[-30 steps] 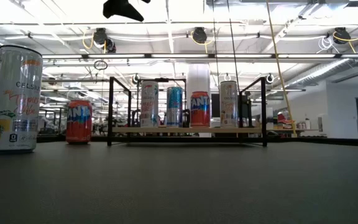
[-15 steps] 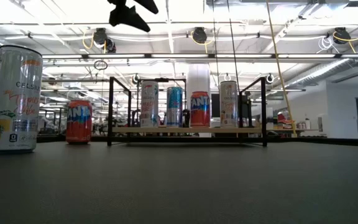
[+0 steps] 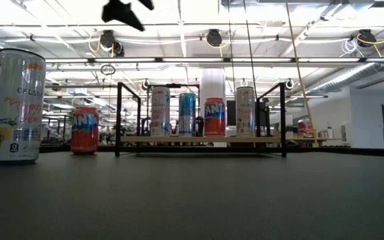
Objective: Place canned beverage on shelf
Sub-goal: Put the white-pink soda can on the shelf aligned with the other white-pink soda can
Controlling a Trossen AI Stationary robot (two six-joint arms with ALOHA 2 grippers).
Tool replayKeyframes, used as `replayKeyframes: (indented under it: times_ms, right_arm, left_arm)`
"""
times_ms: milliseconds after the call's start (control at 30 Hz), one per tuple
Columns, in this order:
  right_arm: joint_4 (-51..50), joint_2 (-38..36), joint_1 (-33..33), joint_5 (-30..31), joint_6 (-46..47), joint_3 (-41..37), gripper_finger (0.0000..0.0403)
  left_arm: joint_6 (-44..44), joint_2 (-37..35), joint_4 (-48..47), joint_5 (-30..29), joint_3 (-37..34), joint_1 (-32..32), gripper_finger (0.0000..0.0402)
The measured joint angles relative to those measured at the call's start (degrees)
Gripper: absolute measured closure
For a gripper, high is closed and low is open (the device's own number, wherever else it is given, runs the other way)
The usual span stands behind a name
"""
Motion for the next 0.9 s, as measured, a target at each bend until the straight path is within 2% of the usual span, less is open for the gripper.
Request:
replayKeyframes:
  times_ms: [200, 500, 600, 700, 767, 900]
  right_arm:
    - [1.8, 0.0, -4.5, 2.8, -6.9, 0.0, 0.0026]
    - [10.4, 0.0, -10.8, 2.7, -15.8, 0.0, 0.0026]
    - [12.8, 0.0, -12.1, 2.7, -17.5, 0.0, 0.0026]
    - [12.5, 0.0, -12.9, 2.6, -18.2, 0.0, 0.0026]
    - [11.9, 0.0, -13.1, 2.6, -18.3, 0.0, 0.0026]
    - [10.7, 0.0, -13.2, 2.9, -18.5, 0.0, 0.0026]
  left_arm:
    - [-5.0, -1.5, -15.3, -11.0, 3.2, 0.8, 0.0103]
    - [-2.9, -3.5, -27.1, -9.9, 3.2, 8.6, 0.0103]
    - [-2.2, -3.6, -27.2, -5.9, 3.2, 10.7, 0.0103]
    - [-3.8, -4.0, -29.6, 2.3, 3.2, 10.4, 0.0103]
    - [-8.3, -4.8, -34.9, 7.1, 3.2, 7.6, 0.0103]
    - [-16.6, -8.2, -36.5, 6.7, 2.1, -0.6, 0.0103]
